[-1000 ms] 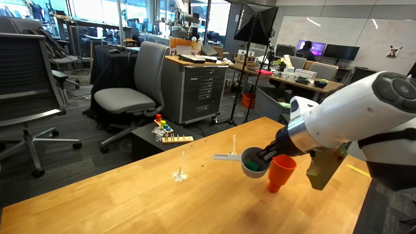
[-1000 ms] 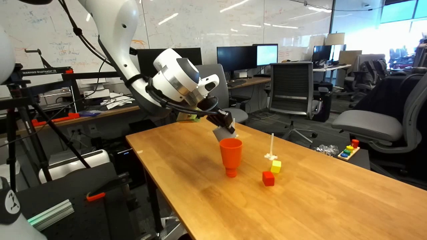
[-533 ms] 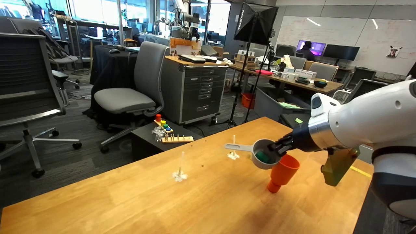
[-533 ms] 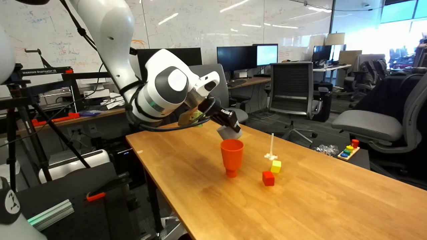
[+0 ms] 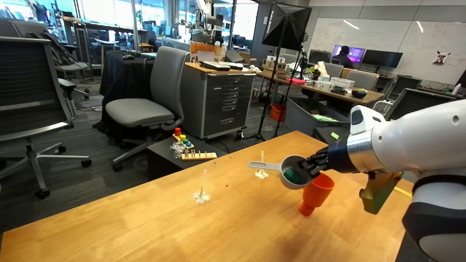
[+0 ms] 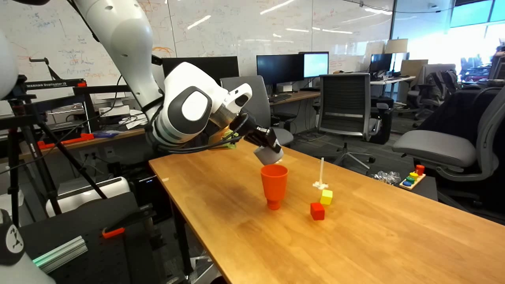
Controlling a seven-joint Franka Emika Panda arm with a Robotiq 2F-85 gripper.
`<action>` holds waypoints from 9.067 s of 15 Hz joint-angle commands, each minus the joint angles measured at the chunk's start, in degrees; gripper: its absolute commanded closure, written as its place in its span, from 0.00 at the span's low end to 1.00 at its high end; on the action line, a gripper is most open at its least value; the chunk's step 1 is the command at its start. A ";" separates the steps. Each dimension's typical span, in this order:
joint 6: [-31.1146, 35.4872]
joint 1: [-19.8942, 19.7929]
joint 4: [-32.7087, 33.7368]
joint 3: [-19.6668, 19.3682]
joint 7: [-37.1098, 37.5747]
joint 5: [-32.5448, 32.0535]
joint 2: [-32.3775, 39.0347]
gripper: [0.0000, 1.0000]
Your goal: Place the three blocks in the gray measuring cup
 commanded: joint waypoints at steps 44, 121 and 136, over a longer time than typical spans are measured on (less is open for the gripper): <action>-26.26 -31.83 32.70 22.58 1.77 -10.52 4.79 0.00; -65.99 -67.18 62.07 47.74 -19.89 -34.41 14.31 0.00; -65.98 -69.97 60.01 47.08 -18.84 -32.89 15.32 0.66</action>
